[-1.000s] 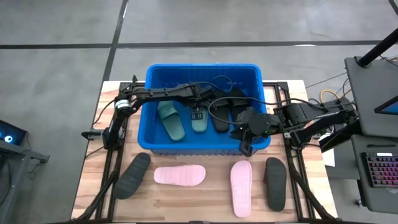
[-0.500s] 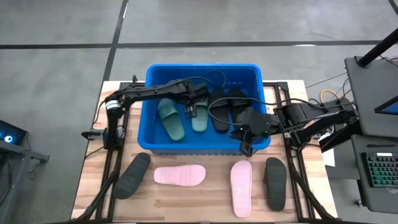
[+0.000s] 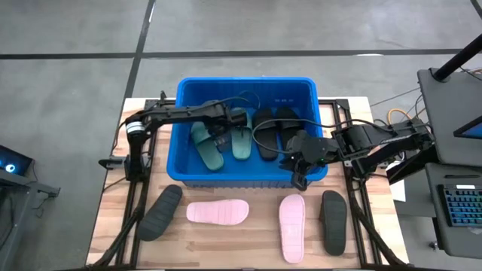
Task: Pick and place slides into bin
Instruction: Adjust the green slide in the bin
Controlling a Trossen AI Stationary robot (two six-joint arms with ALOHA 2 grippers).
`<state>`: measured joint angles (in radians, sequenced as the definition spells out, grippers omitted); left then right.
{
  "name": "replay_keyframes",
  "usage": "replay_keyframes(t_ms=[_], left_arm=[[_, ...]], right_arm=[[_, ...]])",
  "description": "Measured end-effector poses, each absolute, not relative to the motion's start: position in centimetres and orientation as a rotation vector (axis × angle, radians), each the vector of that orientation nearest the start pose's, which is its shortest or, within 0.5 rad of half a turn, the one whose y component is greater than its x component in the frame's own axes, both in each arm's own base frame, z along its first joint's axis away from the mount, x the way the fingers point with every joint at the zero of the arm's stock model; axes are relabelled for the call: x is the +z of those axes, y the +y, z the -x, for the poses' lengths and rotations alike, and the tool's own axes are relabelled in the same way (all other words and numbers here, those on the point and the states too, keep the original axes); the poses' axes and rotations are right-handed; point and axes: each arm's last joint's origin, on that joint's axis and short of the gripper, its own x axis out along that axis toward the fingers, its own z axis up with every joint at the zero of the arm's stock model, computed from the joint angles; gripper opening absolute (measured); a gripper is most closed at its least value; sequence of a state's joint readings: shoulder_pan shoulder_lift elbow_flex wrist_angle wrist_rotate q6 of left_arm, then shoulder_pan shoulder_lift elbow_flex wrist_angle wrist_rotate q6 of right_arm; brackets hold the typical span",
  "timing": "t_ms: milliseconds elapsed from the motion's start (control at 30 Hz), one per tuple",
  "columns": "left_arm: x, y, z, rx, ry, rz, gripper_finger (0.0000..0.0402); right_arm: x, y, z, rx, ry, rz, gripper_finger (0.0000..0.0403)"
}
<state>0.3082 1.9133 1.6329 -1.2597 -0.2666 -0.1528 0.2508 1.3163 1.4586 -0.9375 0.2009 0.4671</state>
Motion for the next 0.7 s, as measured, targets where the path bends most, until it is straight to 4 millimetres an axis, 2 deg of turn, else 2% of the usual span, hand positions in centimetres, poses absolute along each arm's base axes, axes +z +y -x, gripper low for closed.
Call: replay_keyframes(t_ms=[167,300,700], left_arm=[[23.1,10.6,-34.1,0.569,1.576,0.133,0.0229],[22.3,10.0,-33.8,0.701,1.590,0.001,0.0229],[21.9,9.9,-33.9,0.714,1.566,0.008,0.0229]], right_arm=[[38.5,5.8,-24.8,-0.133,0.767,-0.266,0.0068],[38.4,5.8,-24.8,-0.130,0.767,-0.267,0.0068],[38.4,5.8,-24.8,-0.116,0.772,-0.277,0.0068]])
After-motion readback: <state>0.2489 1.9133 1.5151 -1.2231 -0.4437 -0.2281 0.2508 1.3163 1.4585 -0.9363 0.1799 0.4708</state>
